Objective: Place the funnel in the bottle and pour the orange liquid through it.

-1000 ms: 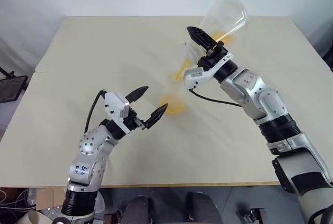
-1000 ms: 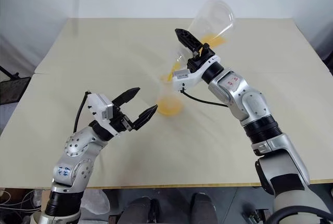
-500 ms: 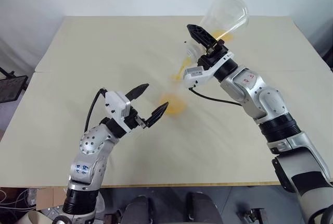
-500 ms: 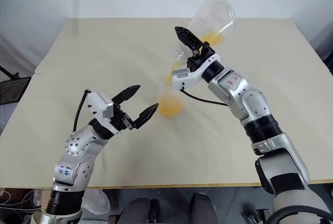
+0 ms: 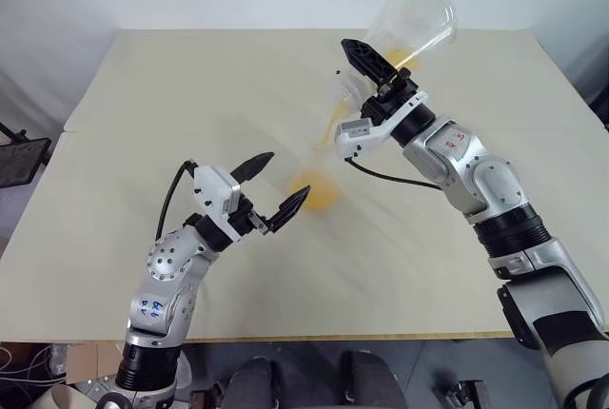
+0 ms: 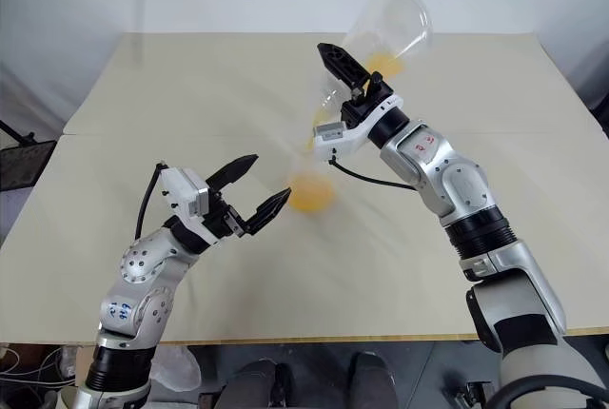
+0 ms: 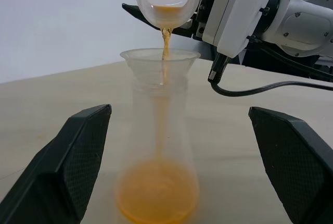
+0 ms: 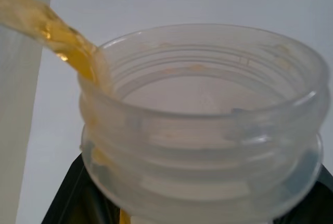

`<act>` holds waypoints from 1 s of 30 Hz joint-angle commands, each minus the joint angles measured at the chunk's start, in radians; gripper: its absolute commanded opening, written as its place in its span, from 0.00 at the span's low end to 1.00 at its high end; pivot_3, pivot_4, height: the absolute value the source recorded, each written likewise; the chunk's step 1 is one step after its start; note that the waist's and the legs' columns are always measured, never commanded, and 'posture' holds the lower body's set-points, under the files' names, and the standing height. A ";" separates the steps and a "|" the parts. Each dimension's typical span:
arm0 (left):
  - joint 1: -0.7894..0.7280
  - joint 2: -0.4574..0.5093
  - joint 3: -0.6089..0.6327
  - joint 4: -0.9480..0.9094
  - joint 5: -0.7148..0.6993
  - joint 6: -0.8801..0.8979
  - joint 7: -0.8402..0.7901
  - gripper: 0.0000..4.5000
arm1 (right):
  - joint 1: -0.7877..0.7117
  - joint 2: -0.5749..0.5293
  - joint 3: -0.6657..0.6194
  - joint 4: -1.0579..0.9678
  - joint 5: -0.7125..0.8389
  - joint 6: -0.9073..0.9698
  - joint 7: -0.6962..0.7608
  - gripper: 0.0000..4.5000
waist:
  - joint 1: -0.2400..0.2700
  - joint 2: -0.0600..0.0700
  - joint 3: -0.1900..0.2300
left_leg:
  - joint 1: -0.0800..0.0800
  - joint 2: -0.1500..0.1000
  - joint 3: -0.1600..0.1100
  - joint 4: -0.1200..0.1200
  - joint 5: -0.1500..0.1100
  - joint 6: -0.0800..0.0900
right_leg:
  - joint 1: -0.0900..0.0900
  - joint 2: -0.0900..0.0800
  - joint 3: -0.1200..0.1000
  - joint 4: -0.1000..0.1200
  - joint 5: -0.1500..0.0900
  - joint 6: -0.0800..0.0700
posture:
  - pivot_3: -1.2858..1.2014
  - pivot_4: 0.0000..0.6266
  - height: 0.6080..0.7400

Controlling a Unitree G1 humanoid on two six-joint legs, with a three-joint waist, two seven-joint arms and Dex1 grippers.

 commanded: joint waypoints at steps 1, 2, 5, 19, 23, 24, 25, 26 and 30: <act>-0.009 -0.009 0.002 -0.028 -0.009 -0.013 0.006 1.00 | -0.037 -0.015 -0.012 -0.014 0.001 -0.009 -0.031 0.61 | 0.000 0.000 0.000 | 0.000 0.000 0.000 0.000 0.000 0.000 | 0.000 0.000 0.000 0.000 0.000 0.000 | 0.52 0.24 1.00; -0.009 -0.009 0.003 -0.029 -0.010 -0.012 0.006 1.00 | -0.037 -0.017 -0.012 -0.013 -0.001 -0.011 -0.035 0.61 | 0.000 0.000 0.000 | 0.000 0.000 0.000 0.000 0.000 0.000 | 0.000 0.000 0.000 0.000 0.000 0.000 | 0.52 0.24 1.00; -0.011 -0.009 0.003 -0.026 -0.008 -0.014 0.004 1.00 | -0.040 -0.020 -0.010 -0.009 -0.006 -0.017 -0.048 0.61 | 0.000 0.000 0.000 | 0.000 0.000 0.000 0.000 0.000 0.000 | 0.000 0.000 0.000 0.000 0.000 0.000 | 0.52 0.24 1.00; -0.013 -0.019 -0.003 -0.023 -0.005 -0.016 0.008 1.00 | -0.048 -0.028 -0.005 0.000 -0.026 -0.037 -0.078 0.61 | 0.000 0.000 0.000 | 0.000 0.000 0.000 0.000 0.000 0.000 | 0.000 0.000 0.000 0.000 0.000 0.000 | 0.52 0.24 1.00; -0.016 -0.025 -0.009 -0.020 -0.001 -0.017 0.009 1.00 | -0.049 -0.035 0.000 0.004 -0.033 -0.047 -0.087 0.61 | 0.000 0.000 0.000 | 0.000 0.000 0.000 0.000 0.000 0.000 | 0.000 0.000 0.000 0.000 0.000 0.000 | 0.52 0.24 1.00; -0.015 -0.025 -0.009 -0.020 -0.001 -0.017 0.009 1.00 | -0.049 -0.036 0.001 0.005 -0.036 -0.050 -0.090 0.61 | 0.000 0.000 0.000 | 0.000 0.000 0.000 0.000 0.000 0.000 | 0.000 0.000 0.000 0.000 0.000 0.000 | 0.52 0.24 1.00; -0.016 -0.026 -0.009 -0.019 -0.001 -0.018 0.009 1.00 | -0.050 -0.038 0.003 0.008 -0.039 -0.054 -0.094 0.61 | 0.000 0.000 0.000 | 0.000 0.000 0.000 0.000 0.000 0.000 | 0.000 0.000 0.000 0.000 0.000 0.000 | 0.52 0.24 1.00; -0.016 -0.026 -0.009 -0.019 -0.001 -0.018 0.009 1.00 | -0.049 -0.039 0.003 0.009 -0.041 -0.056 -0.096 0.61 | 0.000 0.000 0.000 | 0.000 0.000 0.000 0.000 0.000 0.000 | 0.000 0.000 0.000 0.000 0.000 0.000 | 0.52 0.24 1.00; -0.018 -0.027 -0.009 -0.016 0.001 -0.022 0.009 1.00 | -0.048 -0.039 0.008 0.017 -0.054 -0.062 -0.109 0.61 | 0.000 0.000 0.000 | 0.000 0.000 0.000 0.000 0.000 0.000 | 0.000 0.000 0.000 0.000 0.000 0.000 | 0.52 0.24 1.00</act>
